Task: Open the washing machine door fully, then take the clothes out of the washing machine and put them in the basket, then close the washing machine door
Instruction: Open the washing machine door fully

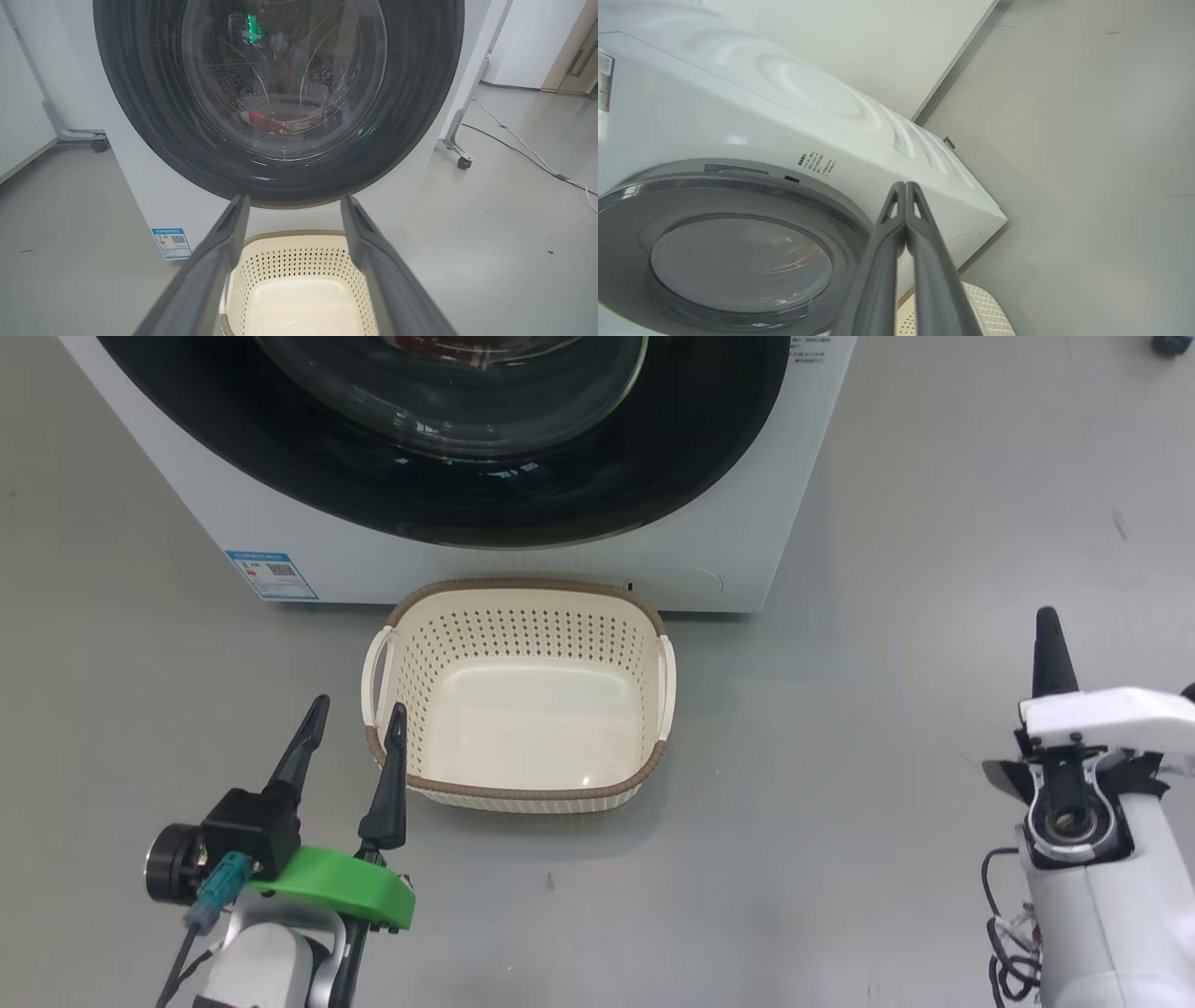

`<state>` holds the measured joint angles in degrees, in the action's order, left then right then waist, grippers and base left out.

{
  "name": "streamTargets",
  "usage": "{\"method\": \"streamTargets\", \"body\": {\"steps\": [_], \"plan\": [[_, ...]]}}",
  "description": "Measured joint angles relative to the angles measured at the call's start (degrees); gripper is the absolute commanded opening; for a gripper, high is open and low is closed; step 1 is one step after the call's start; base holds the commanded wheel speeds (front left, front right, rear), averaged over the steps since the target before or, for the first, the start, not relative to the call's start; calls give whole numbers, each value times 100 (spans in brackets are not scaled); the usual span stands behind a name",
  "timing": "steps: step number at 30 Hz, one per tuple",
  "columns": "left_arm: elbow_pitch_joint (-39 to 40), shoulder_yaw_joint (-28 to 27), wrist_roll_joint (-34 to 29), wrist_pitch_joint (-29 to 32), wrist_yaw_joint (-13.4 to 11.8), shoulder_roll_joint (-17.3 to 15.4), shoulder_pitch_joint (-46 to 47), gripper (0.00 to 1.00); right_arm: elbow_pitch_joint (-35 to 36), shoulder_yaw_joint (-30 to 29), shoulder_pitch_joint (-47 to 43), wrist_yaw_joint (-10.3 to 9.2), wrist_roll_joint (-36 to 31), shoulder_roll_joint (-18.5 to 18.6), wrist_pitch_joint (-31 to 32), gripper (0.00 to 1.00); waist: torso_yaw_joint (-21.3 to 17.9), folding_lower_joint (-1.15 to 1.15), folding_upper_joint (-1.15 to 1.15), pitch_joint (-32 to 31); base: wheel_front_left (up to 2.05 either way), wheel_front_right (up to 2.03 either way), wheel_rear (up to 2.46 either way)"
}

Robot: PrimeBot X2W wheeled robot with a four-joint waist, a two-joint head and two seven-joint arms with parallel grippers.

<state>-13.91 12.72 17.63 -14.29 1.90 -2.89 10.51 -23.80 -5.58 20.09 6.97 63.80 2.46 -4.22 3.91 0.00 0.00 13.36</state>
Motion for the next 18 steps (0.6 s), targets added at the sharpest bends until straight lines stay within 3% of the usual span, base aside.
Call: {"method": "streamTargets", "body": {"steps": [6,18], "plan": [[148,35,-59,-15,19,12,237,100,-13,-178,732,0,832,16,519,0,69,0,0,350,0,0,0],[285,90,-96,-15,51,34,609,100,-124,-289,2083,0,1577,92,1413,0,240,0,0,976,0,0,0]]}}
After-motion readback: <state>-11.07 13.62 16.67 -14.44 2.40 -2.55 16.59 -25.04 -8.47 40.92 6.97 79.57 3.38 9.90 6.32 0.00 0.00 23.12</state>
